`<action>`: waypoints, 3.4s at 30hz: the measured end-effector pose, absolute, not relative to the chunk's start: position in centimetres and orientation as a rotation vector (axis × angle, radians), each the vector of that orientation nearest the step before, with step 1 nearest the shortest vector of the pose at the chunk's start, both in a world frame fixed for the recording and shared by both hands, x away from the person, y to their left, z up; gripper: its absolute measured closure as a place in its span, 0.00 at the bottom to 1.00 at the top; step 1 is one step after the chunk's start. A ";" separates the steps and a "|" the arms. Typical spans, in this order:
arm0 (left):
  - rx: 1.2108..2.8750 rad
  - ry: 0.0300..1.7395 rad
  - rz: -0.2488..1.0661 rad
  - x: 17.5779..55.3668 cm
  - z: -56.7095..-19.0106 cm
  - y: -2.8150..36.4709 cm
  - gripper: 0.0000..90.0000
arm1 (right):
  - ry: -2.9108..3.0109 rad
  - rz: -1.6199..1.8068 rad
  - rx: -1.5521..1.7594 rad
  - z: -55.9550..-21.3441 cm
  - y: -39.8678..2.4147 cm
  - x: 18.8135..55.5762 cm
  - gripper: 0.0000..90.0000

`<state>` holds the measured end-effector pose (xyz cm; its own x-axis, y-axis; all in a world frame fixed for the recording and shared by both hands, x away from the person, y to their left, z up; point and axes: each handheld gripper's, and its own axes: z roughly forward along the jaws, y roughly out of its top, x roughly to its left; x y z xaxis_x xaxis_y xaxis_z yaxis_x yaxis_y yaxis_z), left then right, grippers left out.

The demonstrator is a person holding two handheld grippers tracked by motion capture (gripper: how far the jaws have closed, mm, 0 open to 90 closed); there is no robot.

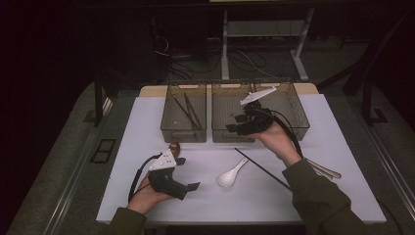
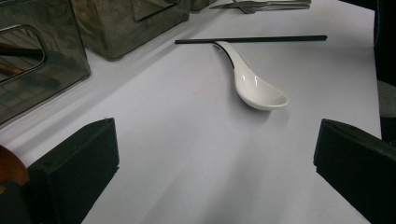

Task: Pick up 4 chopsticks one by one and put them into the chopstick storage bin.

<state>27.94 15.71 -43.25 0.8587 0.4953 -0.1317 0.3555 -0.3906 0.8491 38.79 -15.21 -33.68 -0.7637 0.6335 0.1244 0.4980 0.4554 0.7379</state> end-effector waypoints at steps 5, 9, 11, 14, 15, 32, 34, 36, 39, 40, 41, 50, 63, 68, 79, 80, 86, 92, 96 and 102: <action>2.020 0.620 0.178 28.0 -43.3 15.7 0.00 | 2.546 1.205 0.991 -34.1 -16.8 37.4 0.49; 2.021 0.621 0.179 28.0 -43.3 15.8 0.00 | 2.552 1.201 0.999 -34.7 -18.1 36.4 0.47; 2.020 0.621 0.179 28.0 -43.3 15.7 0.00 | 2.560 1.196 0.998 -35.1 -18.6 36.0 0.45; 2.018 0.628 0.176 27.9 -43.3 15.7 0.00 | 2.574 1.179 0.997 -35.7 -19.2 35.2 0.45; 2.017 0.628 0.176 27.9 -43.3 15.7 0.00 | 2.577 1.176 0.994 -35.9 -19.4 34.9 0.45; 2.015 0.630 0.182 27.9 -43.2 15.9 0.00 | 2.650 1.006 1.050 -38.4 -22.3 32.0 0.47; 2.014 0.631 0.182 27.9 -43.2 15.9 0.00 | 2.670 0.965 1.064 -38.7 -22.8 31.7 0.49; 2.012 0.632 0.182 27.9 -43.2 15.9 0.00 | 2.679 0.923 1.074 -39.0 -23.1 31.5 0.52; 2.016 0.631 0.182 27.9 -43.2 15.9 0.00 | 2.711 0.844 1.091 -39.4 -23.6 31.1 0.56; 2.016 0.631 0.182 27.9 -43.2 15.9 0.00 | 2.723 0.823 1.091 -39.6 -23.7 30.9 0.58; 2.016 0.631 0.183 27.9 -43.2 15.9 0.00 | 2.734 0.807 1.091 -39.8 -23.9 30.8 0.60; 2.016 0.632 0.182 27.9 -43.3 15.9 0.00 | 2.822 0.594 1.094 -41.3 -24.0 30.8 0.77; 2.022 0.630 0.180 28.0 -43.3 15.8 0.00 | 2.871 0.426 1.074 -42.1 -23.1 30.9 0.86; 2.022 0.630 0.180 27.9 -43.3 15.8 0.00 | 2.884 0.351 1.039 -42.1 -22.5 31.1 0.88; 2.024 0.626 0.184 27.9 -43.3 15.8 0.00 | 2.883 0.278 1.068 -42.0 -21.9 31.2 0.94; 2.024 0.627 0.185 27.9 -43.3 15.8 0.00 | 2.881 0.278 1.070 -42.0 -21.9 31.2 0.94; 2.037 0.619 0.201 27.9 -43.4 15.9 0.00 | 2.871 0.304 1.093 -42.0 -22.2 31.2 0.94; 2.036 0.618 0.203 27.9 -43.4 15.9 0.00 | 2.847 0.348 1.112 -41.5 -23.3 31.2 0.94; 2.039 0.616 0.204 27.9 -43.4 15.9 0.00 | 2.843 0.411 1.116 -41.1 -23.9 31.1 0.94; 2.036 0.617 0.204 27.8 -43.4 15.9 0.00 | 2.823 0.513 1.101 -40.3 -24.5 30.9 0.94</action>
